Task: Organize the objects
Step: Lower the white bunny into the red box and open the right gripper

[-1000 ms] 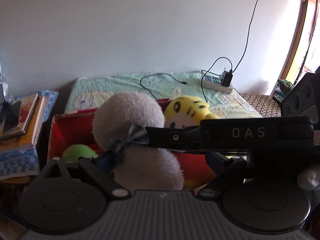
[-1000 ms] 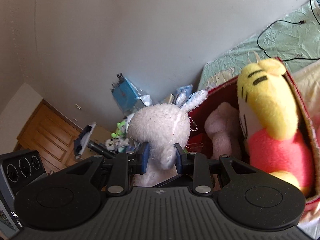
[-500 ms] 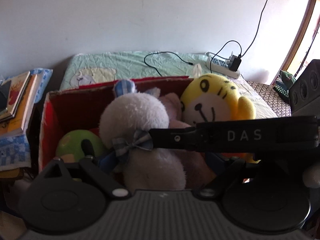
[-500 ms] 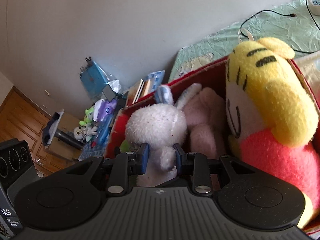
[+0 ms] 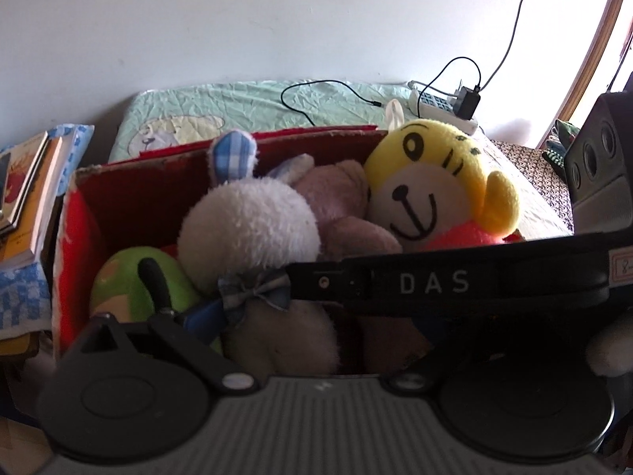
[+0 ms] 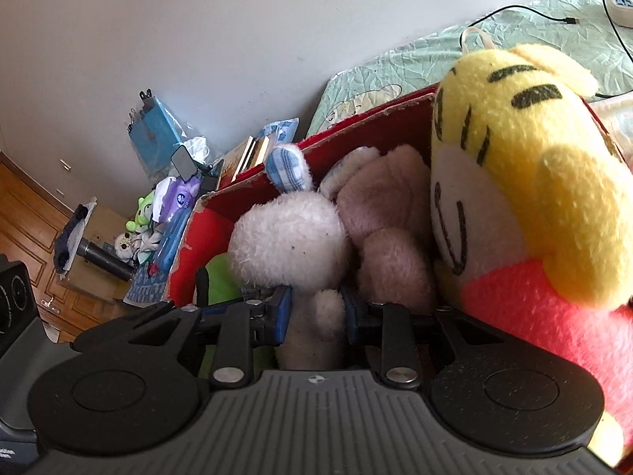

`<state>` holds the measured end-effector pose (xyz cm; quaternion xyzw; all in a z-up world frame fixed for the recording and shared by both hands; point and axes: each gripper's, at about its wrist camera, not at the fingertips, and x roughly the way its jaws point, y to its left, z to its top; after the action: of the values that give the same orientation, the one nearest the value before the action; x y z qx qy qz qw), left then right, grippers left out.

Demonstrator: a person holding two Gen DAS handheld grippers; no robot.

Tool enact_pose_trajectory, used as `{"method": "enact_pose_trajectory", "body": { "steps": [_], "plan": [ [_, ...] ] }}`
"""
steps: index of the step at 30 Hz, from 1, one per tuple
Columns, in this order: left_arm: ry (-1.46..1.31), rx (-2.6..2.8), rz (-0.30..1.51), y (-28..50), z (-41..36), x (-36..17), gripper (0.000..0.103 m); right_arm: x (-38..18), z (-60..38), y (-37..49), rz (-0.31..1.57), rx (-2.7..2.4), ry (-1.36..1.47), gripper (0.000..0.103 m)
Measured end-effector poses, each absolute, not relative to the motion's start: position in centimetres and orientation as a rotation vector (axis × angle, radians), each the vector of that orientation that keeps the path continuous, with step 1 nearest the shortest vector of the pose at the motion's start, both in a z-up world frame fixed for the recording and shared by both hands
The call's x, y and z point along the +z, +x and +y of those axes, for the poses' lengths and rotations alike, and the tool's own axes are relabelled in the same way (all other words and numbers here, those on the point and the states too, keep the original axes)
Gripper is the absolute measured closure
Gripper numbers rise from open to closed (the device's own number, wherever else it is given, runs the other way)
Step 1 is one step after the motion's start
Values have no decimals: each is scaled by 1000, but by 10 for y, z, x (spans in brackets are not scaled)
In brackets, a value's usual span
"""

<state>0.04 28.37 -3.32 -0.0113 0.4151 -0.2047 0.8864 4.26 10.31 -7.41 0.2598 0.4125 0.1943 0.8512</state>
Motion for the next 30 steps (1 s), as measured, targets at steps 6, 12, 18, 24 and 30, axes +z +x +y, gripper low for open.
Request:
{"method": "enact_pose_trajectory", "body": {
  "steps": [6, 12, 18, 24, 30],
  "plan": [
    [-26, -431, 872, 1, 282, -33, 4, -73, 101, 41, 870, 406, 548, 73],
    [-24, -424, 882, 0, 279, -33, 2, -69, 98, 37, 863, 393, 552, 71],
    [-26, -409, 897, -2, 277, -30, 2, -64, 92, 31, 837, 384, 565, 65],
    [-23, -373, 910, -6, 275, -27, 2, -58, 88, 23, 805, 362, 572, 64],
    [8, -329, 903, -16, 271, -21, 2, -53, 83, 13, 772, 334, 577, 62]
  ]
}}
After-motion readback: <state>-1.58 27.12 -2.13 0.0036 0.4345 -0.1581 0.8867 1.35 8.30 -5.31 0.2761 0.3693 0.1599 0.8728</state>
